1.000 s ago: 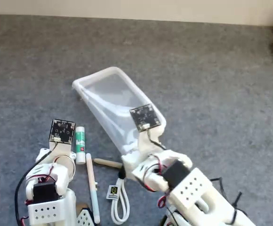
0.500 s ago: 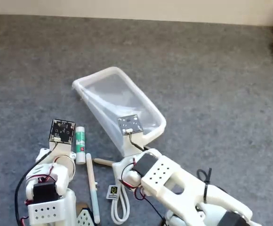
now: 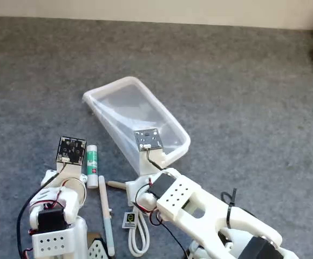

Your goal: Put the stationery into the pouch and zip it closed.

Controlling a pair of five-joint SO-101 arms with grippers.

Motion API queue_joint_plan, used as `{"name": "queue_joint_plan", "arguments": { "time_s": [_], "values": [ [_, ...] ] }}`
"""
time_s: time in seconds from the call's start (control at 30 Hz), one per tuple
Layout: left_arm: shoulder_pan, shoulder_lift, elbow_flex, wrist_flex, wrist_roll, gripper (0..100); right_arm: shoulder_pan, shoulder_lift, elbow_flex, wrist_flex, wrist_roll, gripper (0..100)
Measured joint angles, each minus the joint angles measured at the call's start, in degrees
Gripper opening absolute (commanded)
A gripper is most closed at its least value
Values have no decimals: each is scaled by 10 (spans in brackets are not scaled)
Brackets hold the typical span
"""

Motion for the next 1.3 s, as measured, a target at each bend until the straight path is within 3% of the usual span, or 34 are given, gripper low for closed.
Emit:
{"name": "queue_joint_plan", "arguments": {
  "time_s": [0.23, 0.57, 0.63, 0.8, 1.2, 1.3],
  "values": [
    [0, 0, 0, 0, 0, 5, -1, 10, 0, 0, 3, 70],
    [0, 0, 0, 0, 0, 5, -2, 7, -19, 45, 127, 60],
    [0, 0, 0, 0, 0, 5, -2, -11, -23, 63, 163, 5],
    [0, 0, 0, 0, 0, 5, -3, -82, -23, 68, 222, 3],
    [0, 0, -2, 0, 0, 5, -2, -213, -11, 70, 233, 3],
    [0, 0, -19, 0, 1, 5, -2, -248, -11, 70, 274, 3]
  ]
}}
